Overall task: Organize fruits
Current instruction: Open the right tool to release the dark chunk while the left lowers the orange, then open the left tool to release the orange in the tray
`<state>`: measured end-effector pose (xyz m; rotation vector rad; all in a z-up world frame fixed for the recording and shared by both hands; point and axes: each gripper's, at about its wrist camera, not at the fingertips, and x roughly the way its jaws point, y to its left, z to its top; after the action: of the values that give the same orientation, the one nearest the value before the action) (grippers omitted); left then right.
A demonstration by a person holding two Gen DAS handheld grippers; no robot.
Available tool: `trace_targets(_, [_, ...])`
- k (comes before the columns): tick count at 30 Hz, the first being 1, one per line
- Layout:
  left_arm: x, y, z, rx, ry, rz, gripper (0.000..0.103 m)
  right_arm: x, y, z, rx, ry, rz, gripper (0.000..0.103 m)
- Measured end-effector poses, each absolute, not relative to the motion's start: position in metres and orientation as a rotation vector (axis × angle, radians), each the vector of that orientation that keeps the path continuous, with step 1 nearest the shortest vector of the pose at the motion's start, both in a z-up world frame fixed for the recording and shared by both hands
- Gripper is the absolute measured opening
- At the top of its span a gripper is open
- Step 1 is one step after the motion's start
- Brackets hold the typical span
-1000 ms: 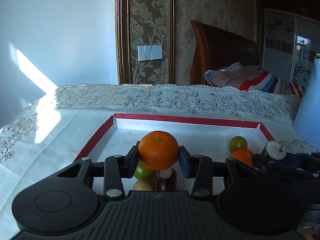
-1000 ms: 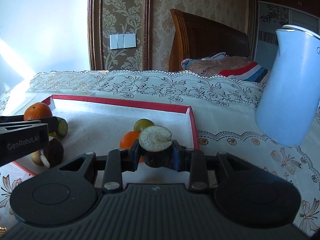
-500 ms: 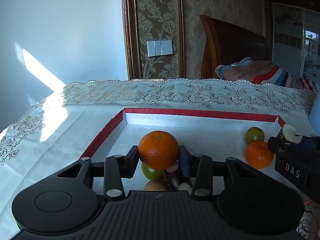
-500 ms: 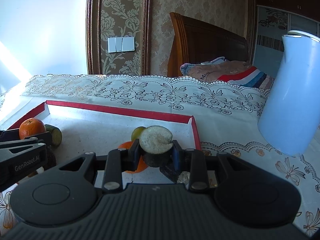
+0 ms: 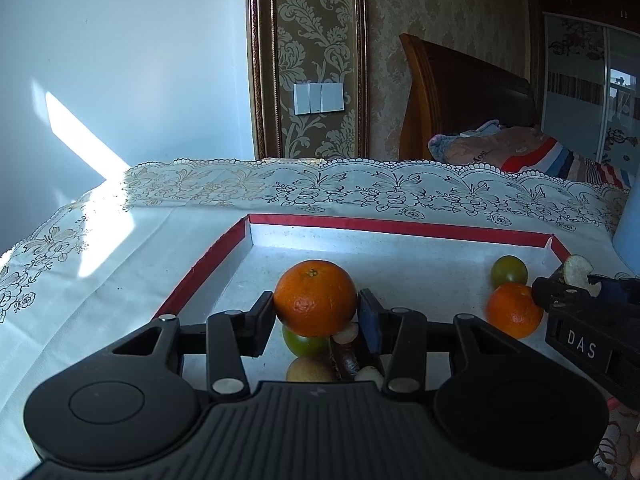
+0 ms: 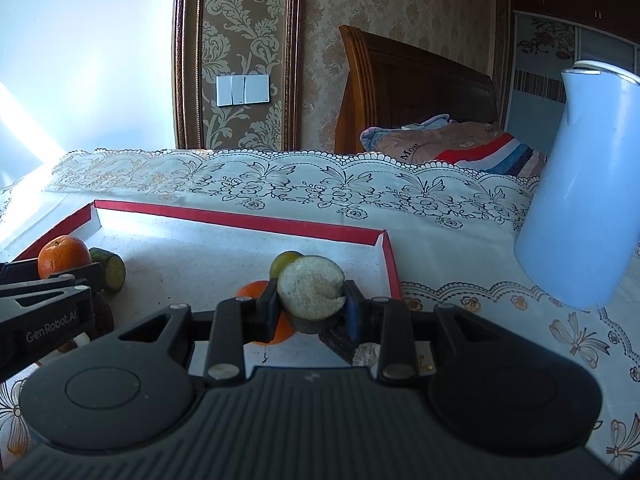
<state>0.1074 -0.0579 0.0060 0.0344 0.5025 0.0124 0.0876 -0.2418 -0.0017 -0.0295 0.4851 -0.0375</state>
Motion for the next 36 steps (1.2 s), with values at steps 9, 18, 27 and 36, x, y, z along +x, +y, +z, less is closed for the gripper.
trace_targets(9, [0.108,-0.058,0.004,0.032,0.510,0.010,0.060,0.087,-0.245,-0.002,-0.016,0.482,-0.061,0.052])
trace_targets(18, [0.108,-0.057,0.003,0.031,0.522,0.011,0.069,0.085,-0.237,-0.004,-0.051,0.479,-0.042,0.079])
trace_targets(27, [0.108,-0.057,0.004,0.027,0.526,0.006,0.069,0.082,-0.235,-0.007,-0.053,0.492,-0.032,0.085])
trace_targets(36, [0.102,-0.054,0.006,0.017,0.516,0.004,0.069,0.076,-0.235,-0.007,-0.047,0.499,-0.024,0.086])
